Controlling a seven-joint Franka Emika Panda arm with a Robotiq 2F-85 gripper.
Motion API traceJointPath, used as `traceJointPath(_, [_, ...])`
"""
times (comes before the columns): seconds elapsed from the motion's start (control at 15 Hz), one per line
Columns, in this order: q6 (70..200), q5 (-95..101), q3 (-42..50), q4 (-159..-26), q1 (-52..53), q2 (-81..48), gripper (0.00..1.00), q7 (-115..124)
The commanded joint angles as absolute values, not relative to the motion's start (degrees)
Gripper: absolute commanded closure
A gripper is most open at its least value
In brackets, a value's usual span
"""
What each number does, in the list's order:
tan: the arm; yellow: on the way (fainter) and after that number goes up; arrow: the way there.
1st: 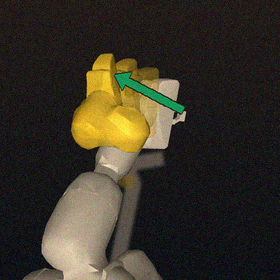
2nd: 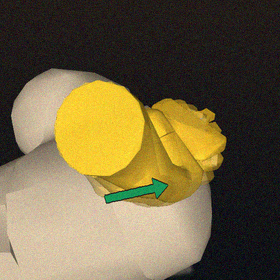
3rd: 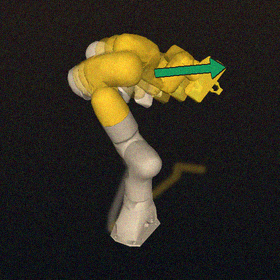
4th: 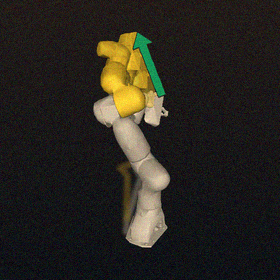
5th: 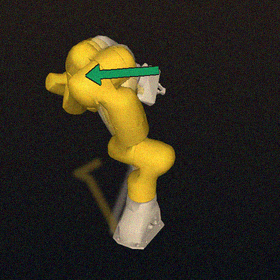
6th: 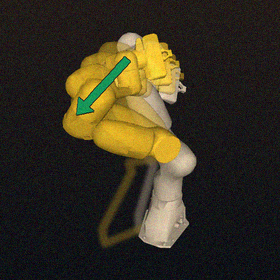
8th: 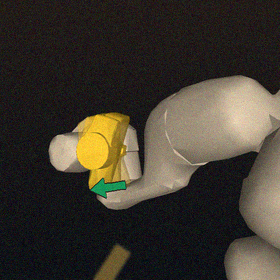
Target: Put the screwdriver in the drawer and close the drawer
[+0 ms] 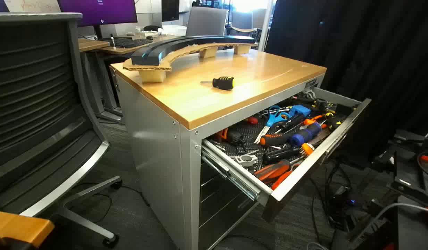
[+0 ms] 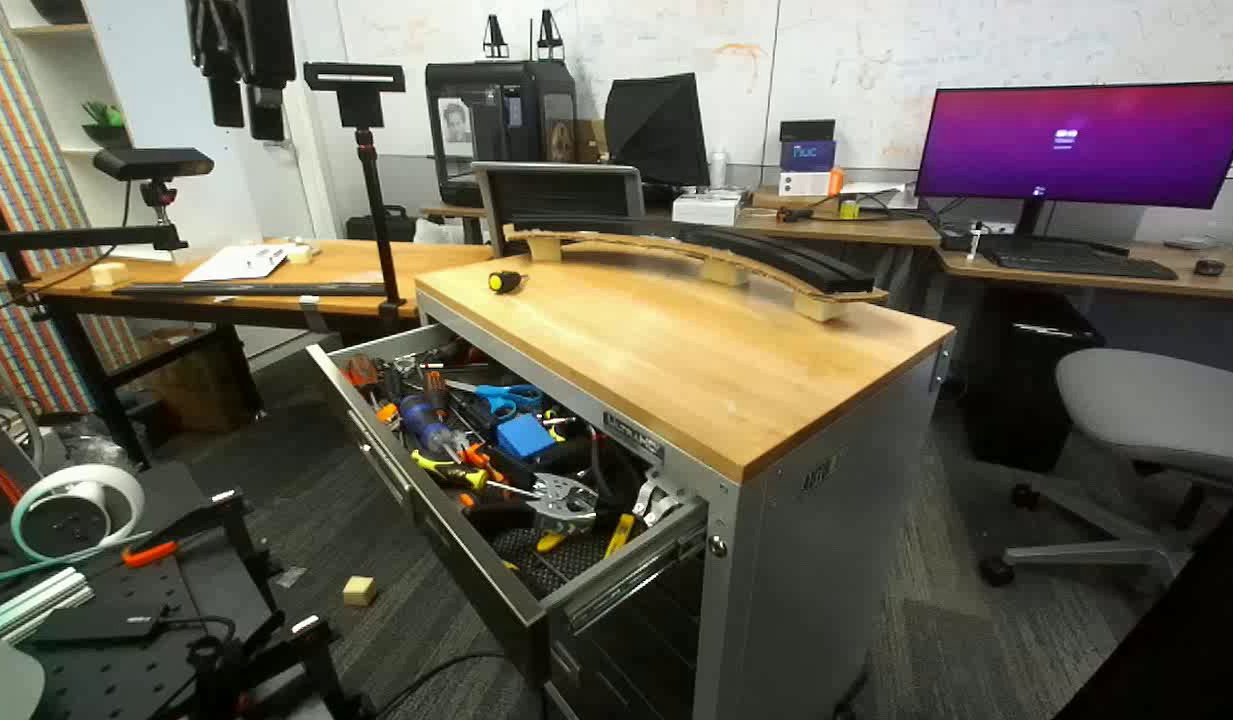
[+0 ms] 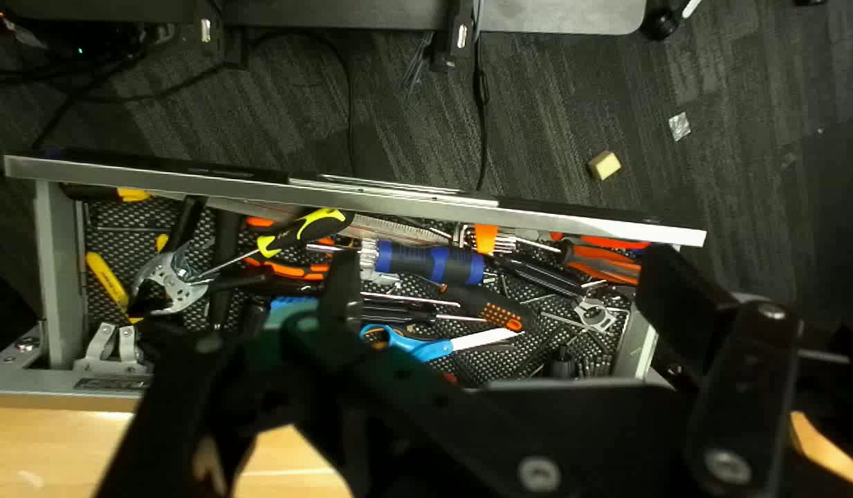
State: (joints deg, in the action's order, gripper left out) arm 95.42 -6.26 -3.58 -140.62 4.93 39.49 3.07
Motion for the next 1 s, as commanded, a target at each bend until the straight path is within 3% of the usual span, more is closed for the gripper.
traceJointPath(0.0, [95.27,-6.42,-3.88,-140.75,4.52,39.46,0.00,2.86])
traceJointPath(0.93, [95.30,-6.40,-3.88,-143.46,4.54,38.22,0.00,2.88])
